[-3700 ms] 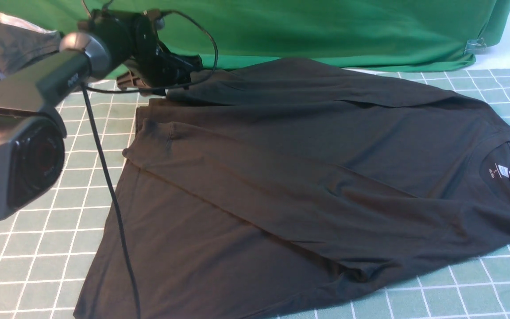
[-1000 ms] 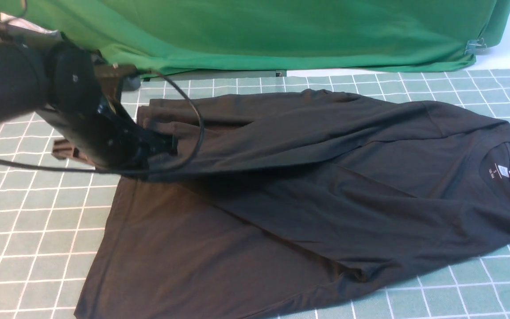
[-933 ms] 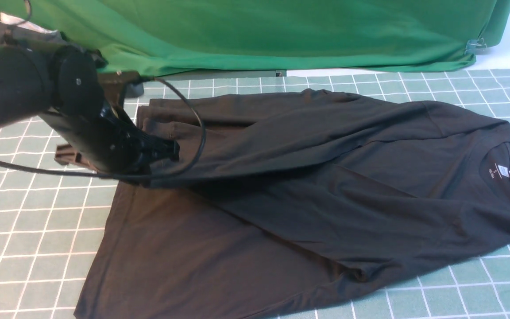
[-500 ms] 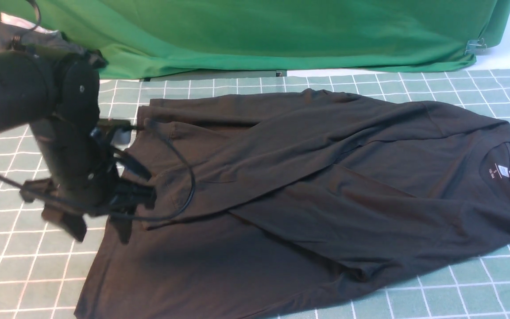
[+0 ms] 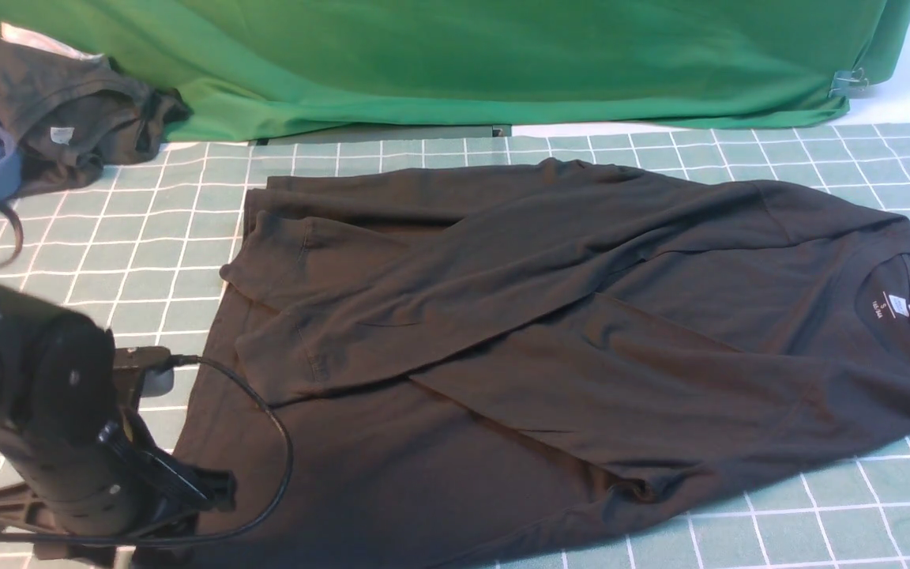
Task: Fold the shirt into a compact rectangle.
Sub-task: 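Grasp the near edge of the shirt at its hem and shoulder corners, then fold the black garment in half by bringing its near edge over to the far edge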
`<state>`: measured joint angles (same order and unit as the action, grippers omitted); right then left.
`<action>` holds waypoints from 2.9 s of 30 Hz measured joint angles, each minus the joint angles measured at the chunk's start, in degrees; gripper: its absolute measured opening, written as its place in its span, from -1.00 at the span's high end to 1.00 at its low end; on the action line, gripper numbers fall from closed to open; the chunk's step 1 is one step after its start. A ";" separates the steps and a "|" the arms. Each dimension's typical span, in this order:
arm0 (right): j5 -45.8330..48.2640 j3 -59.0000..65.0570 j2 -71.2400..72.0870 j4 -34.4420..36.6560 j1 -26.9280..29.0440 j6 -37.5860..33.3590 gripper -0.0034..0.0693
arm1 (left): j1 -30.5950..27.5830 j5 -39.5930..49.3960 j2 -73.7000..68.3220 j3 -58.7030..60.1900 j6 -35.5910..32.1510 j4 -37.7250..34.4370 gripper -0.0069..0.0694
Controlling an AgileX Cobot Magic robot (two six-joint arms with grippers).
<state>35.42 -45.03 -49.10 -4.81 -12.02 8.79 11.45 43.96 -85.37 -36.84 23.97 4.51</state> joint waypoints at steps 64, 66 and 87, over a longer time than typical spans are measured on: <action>2.38 -2.90 -45.52 7.70 -26.24 -36.28 0.78 | 0.00 6.96 22.06 1.56 -0.43 -1.18 0.79; 5.95 -2.90 -42.49 7.89 -26.24 -35.07 0.79 | 0.00 7.85 24.32 1.56 -0.43 -1.60 0.79; 16.38 -12.35 -25.92 0.82 -22.97 -33.48 0.79 | 0.00 6.85 21.95 -18.84 1.62 0.35 0.79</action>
<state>51.79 -57.38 -75.02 -3.99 -34.99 -24.68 11.45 50.81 -63.42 -55.67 25.59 4.85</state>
